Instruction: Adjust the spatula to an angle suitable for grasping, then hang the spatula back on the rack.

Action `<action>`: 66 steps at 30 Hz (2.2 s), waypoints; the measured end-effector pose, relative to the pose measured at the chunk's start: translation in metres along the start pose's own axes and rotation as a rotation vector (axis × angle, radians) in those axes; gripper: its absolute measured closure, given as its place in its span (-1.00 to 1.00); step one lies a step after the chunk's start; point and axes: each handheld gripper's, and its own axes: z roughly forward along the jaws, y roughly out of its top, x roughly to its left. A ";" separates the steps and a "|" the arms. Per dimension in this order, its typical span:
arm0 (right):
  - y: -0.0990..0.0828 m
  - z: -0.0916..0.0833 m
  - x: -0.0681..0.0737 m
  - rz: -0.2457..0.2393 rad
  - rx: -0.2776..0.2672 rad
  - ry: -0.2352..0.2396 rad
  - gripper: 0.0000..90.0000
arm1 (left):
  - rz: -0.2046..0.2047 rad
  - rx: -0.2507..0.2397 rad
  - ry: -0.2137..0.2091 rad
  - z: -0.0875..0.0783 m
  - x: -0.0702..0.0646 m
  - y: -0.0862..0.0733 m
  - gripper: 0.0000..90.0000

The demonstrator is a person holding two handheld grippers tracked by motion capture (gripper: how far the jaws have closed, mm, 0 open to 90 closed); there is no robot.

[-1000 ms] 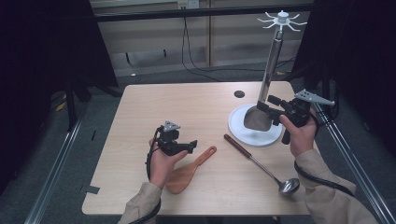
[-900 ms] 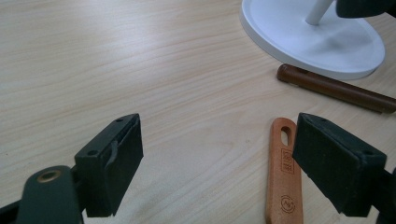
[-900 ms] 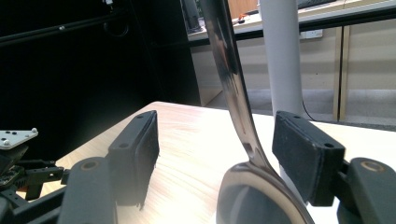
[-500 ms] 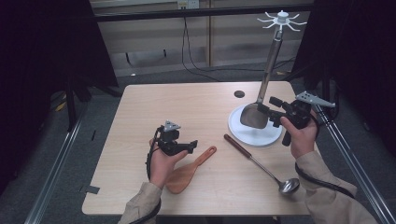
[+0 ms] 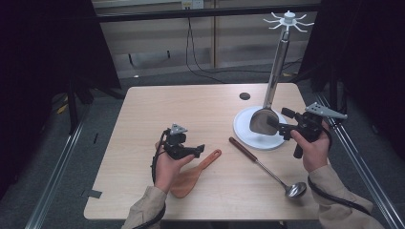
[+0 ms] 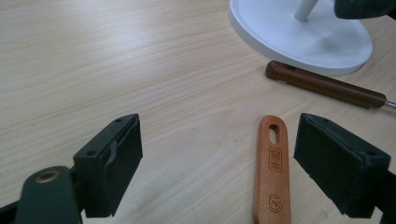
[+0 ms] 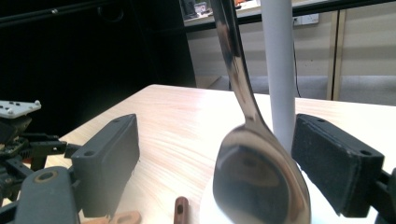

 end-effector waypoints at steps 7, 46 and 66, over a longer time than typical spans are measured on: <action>-0.009 -0.006 0.004 -0.029 0.068 0.002 -0.71 | 0.014 0.012 -0.019 0.005 -0.004 0.001 -0.68; -0.044 -0.001 0.030 -0.175 0.451 0.098 -0.30 | 0.102 0.086 -0.096 0.021 -0.021 -0.005 -0.65; -0.056 0.010 0.031 -0.214 0.632 0.087 -0.04 | 0.096 0.104 -0.095 0.017 -0.018 -0.007 -0.71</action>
